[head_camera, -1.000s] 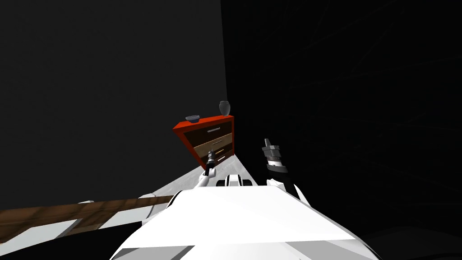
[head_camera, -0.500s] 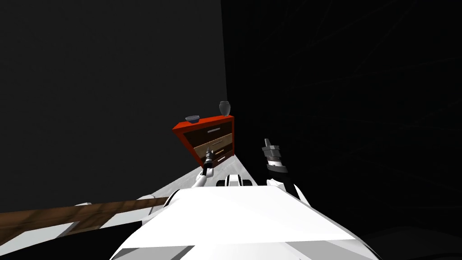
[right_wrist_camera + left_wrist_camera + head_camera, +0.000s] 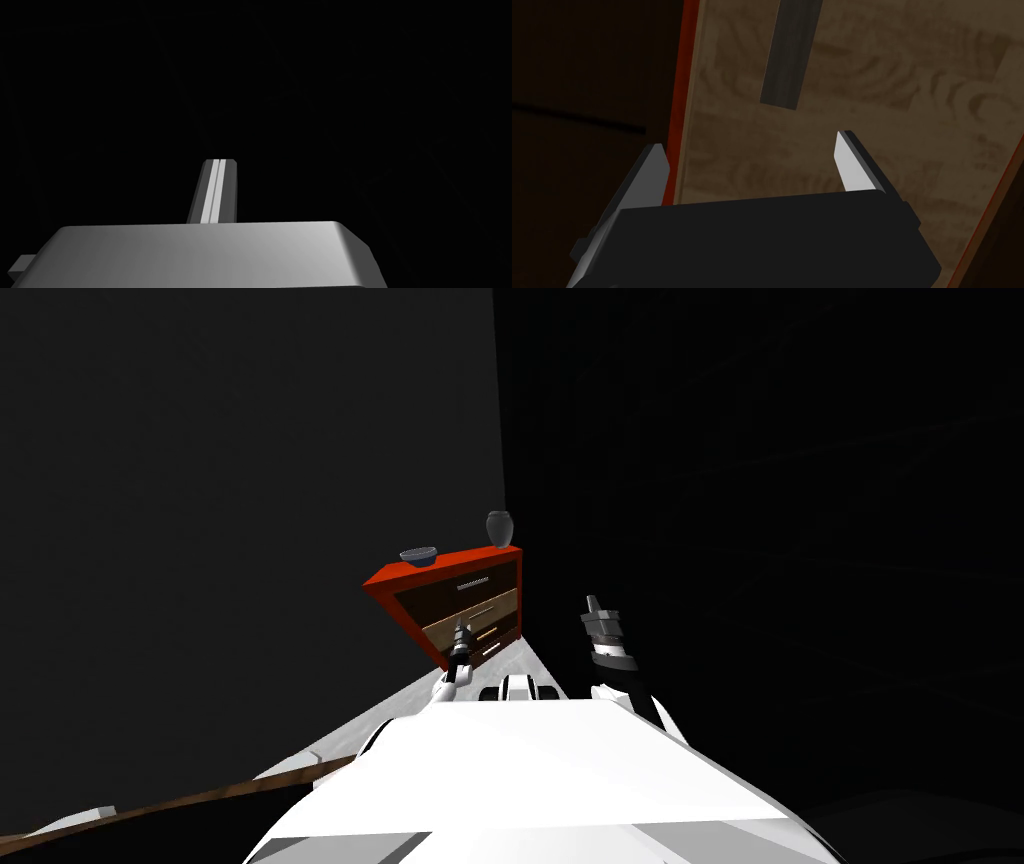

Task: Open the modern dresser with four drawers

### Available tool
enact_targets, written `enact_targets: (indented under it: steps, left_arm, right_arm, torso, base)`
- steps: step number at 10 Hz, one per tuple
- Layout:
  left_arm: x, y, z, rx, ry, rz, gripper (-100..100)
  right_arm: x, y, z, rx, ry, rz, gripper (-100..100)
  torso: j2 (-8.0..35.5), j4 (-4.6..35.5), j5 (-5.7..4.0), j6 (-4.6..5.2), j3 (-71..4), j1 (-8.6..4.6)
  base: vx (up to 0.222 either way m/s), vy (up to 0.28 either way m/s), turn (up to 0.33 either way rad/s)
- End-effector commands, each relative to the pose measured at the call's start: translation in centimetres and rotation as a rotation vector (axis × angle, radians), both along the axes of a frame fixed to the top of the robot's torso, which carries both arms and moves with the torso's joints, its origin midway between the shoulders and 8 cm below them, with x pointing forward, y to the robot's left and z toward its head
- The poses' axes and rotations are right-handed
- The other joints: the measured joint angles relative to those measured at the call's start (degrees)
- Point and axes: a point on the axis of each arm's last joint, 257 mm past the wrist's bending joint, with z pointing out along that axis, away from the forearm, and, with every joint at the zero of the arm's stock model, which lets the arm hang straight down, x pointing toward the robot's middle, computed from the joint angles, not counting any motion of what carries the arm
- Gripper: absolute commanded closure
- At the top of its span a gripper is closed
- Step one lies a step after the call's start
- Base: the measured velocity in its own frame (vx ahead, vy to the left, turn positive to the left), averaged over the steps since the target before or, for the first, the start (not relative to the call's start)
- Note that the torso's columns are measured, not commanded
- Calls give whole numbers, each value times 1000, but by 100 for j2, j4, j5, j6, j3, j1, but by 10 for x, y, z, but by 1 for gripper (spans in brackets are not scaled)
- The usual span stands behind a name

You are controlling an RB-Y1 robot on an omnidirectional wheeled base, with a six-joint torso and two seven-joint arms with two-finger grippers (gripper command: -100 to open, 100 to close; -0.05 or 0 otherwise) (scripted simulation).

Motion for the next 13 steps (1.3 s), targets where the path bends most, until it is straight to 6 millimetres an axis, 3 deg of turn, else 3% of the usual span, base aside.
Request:
enact_targets:
  steps: [1,2,3,4,6,7,8,9,12,13]
  left_arm:
    - [-4,-21,-14,-42,20,-7,-100]
    - [-2,-13,-11,-28,16,-5,-100]
    - [1,-35,-10,-31,18,-35,-100]
    - [1,-35,-10,-31,18,-35,-100]
    - [4,-56,-8,-31,18,-64,-100]
    - [7,-76,-5,-31,18,-91,-100]
    - [4,-67,-5,-33,15,-77,-100]
    - [5,-63,-7,-31,18,-73,100]
    - [-2,-14,-11,-31,16,-5,100]
    - [-2,-14,-11,-31,16,-5,100]
  right_arm:
    - [0,0,0,0,0,0,0]
    - [0,0,0,0,0,0,0]
    - [0,0,0,0,0,0,0]
    - [0,0,0,0,0,0,0]
    - [0,0,0,0,0,0,0]
    - [0,0,0,0,0,0,0]
    - [0,0,0,0,0,0,0]
    - [0,0,0,0,0,0,0]
    - [0,0,0,0,-1,0,0]
    - [0,0,0,0,-1,0,0]
  torso:
    - [22,7,-3,0,13,-6]
    - [32,10,-3,0,20,-5]
    - [25,9,-2,-1,16,1]
    - [-2,1,2,-4,0,16]
    - [-15,-4,2,-1,-9,11]
    - [-9,-2,0,-1,-6,6]
    - [-12,-2,0,-2,-7,6]
    - [5,1,-1,1,2,1]
    - [26,6,0,4,17,-6]
    - [20,5,-3,-5,12,-6]
  base:
    - [40,11,-2]
    - [16,3,-2]
    - [46,32,206]
    - [61,39,99]
    - [63,35,119]
    - [92,38,212]
    - [49,15,43]
    - [-8,4,-86]
    - [-96,-39,-240]
    - [-85,-75,-50]
